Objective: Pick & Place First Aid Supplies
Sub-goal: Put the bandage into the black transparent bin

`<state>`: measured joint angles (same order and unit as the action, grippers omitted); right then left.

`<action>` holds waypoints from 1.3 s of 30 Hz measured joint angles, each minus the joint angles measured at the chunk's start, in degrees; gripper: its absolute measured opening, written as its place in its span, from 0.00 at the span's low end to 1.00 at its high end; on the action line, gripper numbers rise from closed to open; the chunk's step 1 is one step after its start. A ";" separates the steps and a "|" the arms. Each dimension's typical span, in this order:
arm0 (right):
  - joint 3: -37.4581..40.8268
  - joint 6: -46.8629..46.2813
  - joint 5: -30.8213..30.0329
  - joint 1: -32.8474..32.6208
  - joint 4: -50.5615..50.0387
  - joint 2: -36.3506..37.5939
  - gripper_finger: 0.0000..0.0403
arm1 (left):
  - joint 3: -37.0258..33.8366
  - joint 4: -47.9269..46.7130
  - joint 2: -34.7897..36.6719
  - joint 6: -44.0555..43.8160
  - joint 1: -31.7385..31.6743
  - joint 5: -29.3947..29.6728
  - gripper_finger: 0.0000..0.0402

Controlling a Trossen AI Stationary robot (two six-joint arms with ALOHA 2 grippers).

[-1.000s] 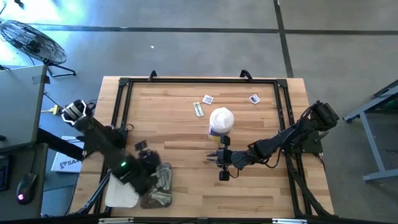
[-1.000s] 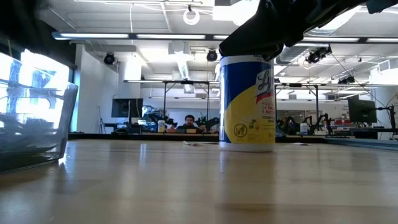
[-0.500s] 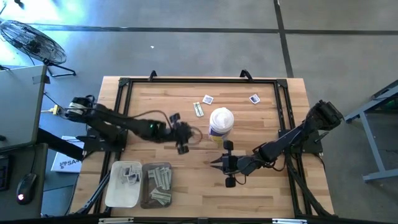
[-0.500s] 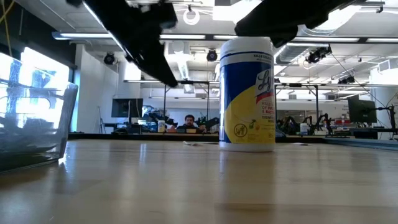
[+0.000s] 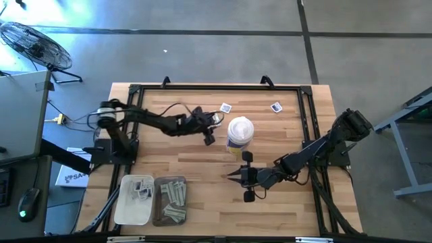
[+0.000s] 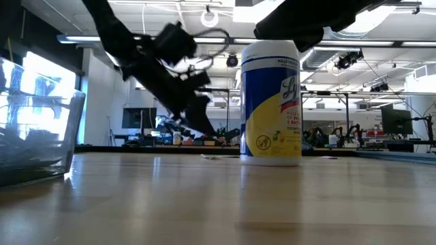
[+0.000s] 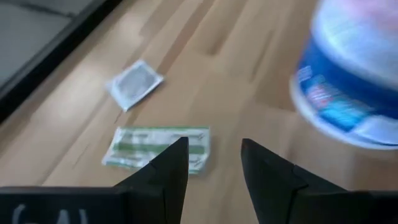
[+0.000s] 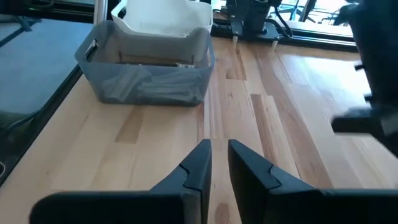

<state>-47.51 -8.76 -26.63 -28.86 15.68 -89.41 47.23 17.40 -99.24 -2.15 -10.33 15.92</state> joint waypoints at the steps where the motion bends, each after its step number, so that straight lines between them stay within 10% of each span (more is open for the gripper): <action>1: 0.00 -0.01 -0.01 0.00 -0.04 0.00 0.12 | 0.90 -0.02 -1.35 0.00 -0.59 0.02 0.36; 29: 0.00 -0.19 0.61 -0.07 -0.17 0.00 0.12 | 6.15 0.33 -12.35 5.98 -3.89 -4.45 0.36; 39: 0.00 -0.19 0.62 -0.07 -0.24 0.00 0.12 | 6.15 0.27 -12.48 5.79 -3.81 -4.95 0.11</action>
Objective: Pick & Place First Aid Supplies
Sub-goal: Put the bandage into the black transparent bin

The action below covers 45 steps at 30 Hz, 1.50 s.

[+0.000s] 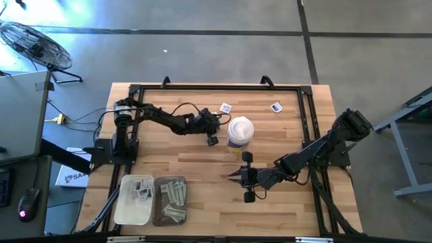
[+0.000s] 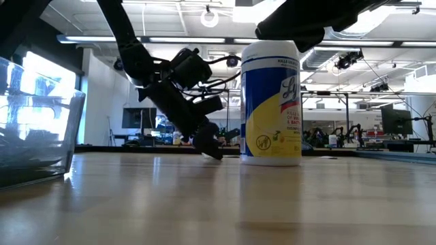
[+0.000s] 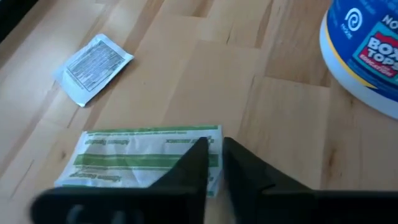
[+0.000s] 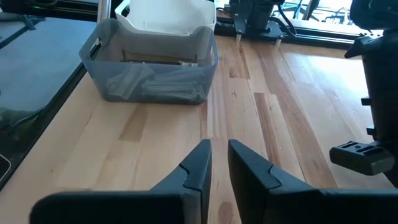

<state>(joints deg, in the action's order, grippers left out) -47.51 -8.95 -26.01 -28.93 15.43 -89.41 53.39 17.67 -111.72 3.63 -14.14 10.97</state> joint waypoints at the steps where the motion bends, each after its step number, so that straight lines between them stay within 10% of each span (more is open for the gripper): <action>1: 0.00 0.00 0.00 0.01 0.00 0.00 0.12 | 0.00 0.01 0.02 -0.50 0.01 -0.08 0.07; 19: 0.00 -0.04 0.01 0.00 -0.18 0.00 0.12 | -0.09 -16.31 21.76 -2.96 13.02 7.34 0.01; 45: 0.02 -1.07 -0.20 0.00 -0.69 0.00 0.12 | -0.11 -3.23 1.66 -6.08 -0.01 5.24 0.36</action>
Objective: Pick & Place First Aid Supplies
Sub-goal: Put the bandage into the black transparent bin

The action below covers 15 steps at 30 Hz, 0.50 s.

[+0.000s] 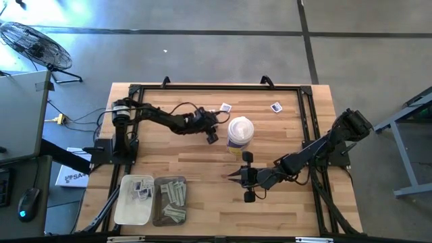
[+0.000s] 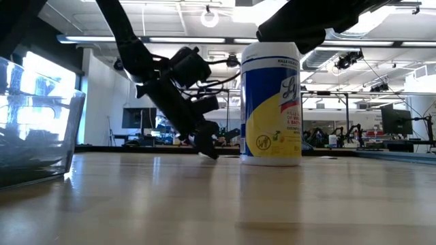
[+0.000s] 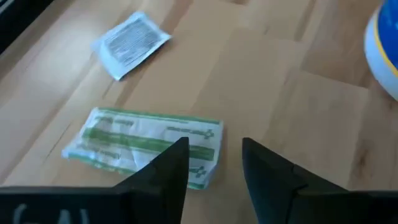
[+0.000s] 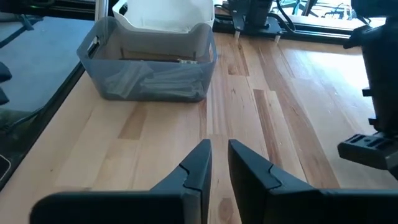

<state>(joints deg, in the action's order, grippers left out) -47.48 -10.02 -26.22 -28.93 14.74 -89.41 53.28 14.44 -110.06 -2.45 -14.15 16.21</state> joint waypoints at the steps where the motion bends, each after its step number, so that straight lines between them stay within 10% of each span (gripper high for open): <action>1: 0.00 0.00 -0.03 0.00 -0.06 0.00 0.12 | 0.04 -0.25 0.00 -0.55 -0.02 0.83 0.36; 8: 0.00 0.00 -0.02 0.00 -0.11 0.00 0.12 | 0.02 -0.55 -0.05 -2.17 -0.07 2.23 0.31; 15: 0.00 0.00 0.00 0.00 -0.11 0.00 0.12 | 0.02 -1.22 0.31 -6.67 -0.07 0.63 0.04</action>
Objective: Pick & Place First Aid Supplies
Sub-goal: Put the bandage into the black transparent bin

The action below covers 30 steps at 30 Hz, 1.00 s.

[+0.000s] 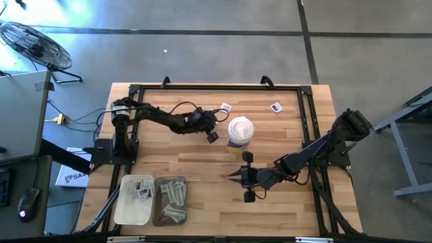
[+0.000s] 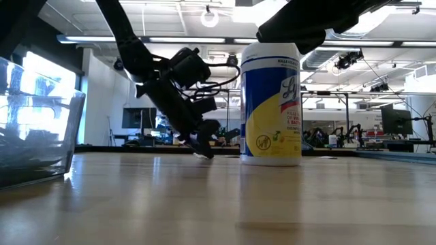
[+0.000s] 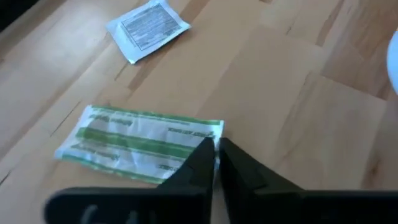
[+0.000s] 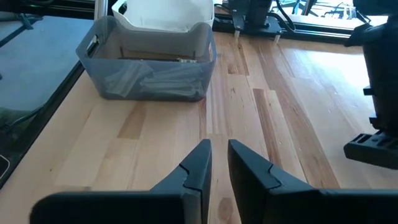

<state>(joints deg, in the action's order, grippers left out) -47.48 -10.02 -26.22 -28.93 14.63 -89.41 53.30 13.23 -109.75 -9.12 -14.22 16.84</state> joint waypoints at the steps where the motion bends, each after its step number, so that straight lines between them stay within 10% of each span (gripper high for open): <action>1: 0.00 0.00 0.00 0.00 -0.01 0.00 0.11 | -0.02 -0.41 0.36 -0.03 -0.04 -0.55 0.02; 18: 0.00 0.00 0.00 0.02 -0.23 0.00 0.12 | 0.00 -13.73 18.75 2.68 14.03 2.15 0.00; 30: -0.01 -0.20 -0.12 0.01 0.12 0.00 0.12 | -0.16 -9.66 10.99 -0.20 7.85 4.11 0.21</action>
<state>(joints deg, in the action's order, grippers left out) -47.50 -10.22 -26.34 -28.92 14.75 -89.41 53.13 3.56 -98.76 -9.32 -6.37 20.95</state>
